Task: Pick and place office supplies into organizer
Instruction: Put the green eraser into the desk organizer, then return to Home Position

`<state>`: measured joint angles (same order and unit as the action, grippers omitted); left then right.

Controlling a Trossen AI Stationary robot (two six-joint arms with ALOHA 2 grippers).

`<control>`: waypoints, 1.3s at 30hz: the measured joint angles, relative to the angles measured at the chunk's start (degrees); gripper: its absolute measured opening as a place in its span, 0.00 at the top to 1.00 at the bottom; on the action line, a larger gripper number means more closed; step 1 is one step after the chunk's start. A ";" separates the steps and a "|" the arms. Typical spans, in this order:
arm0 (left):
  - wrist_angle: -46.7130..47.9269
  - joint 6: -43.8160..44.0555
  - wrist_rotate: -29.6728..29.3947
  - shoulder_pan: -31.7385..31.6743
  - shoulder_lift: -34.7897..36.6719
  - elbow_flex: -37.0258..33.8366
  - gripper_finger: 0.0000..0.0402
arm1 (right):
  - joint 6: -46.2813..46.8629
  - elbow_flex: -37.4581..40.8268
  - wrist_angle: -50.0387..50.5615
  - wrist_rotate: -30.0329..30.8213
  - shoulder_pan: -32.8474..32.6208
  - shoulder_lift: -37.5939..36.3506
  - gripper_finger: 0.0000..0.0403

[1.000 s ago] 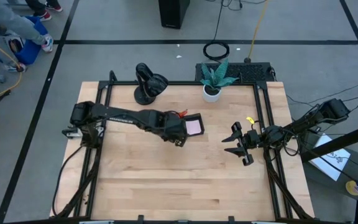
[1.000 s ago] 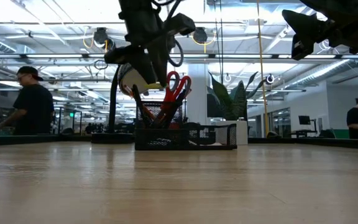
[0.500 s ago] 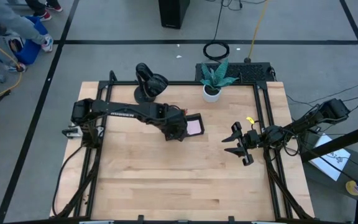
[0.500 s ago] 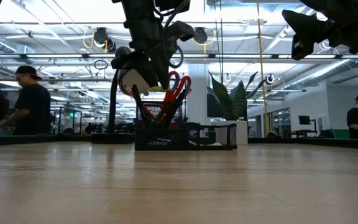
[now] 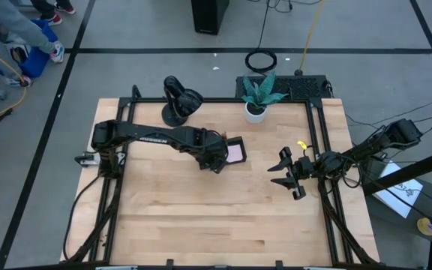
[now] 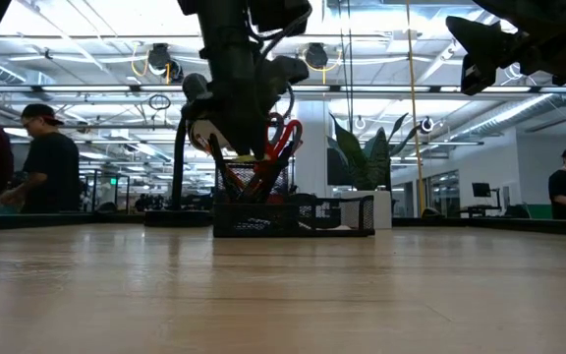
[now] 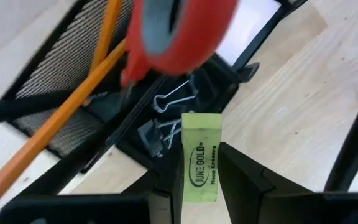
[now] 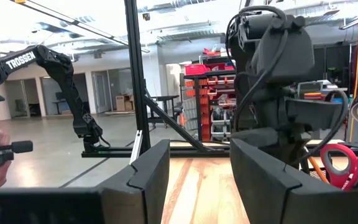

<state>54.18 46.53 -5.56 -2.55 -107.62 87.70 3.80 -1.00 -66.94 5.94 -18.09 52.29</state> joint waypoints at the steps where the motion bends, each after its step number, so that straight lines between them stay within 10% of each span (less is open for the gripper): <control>1: -0.46 -0.13 0.07 0.00 -0.37 0.00 0.78 | 0.00 -0.01 0.08 -0.01 -0.02 0.00 0.60; 23: -1.78 -1.84 -1.74 -0.59 -4.72 0.07 0.76 | -0.01 0.01 2.09 0.00 -0.02 0.13 0.60; 39: -4.24 -1.61 -3.09 1.77 -4.72 0.02 0.48 | 0.00 -0.01 2.10 0.01 -0.01 0.13 0.60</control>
<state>49.94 44.92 -8.65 -0.78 -112.34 87.72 3.80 -1.02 -64.83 5.95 -18.10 52.42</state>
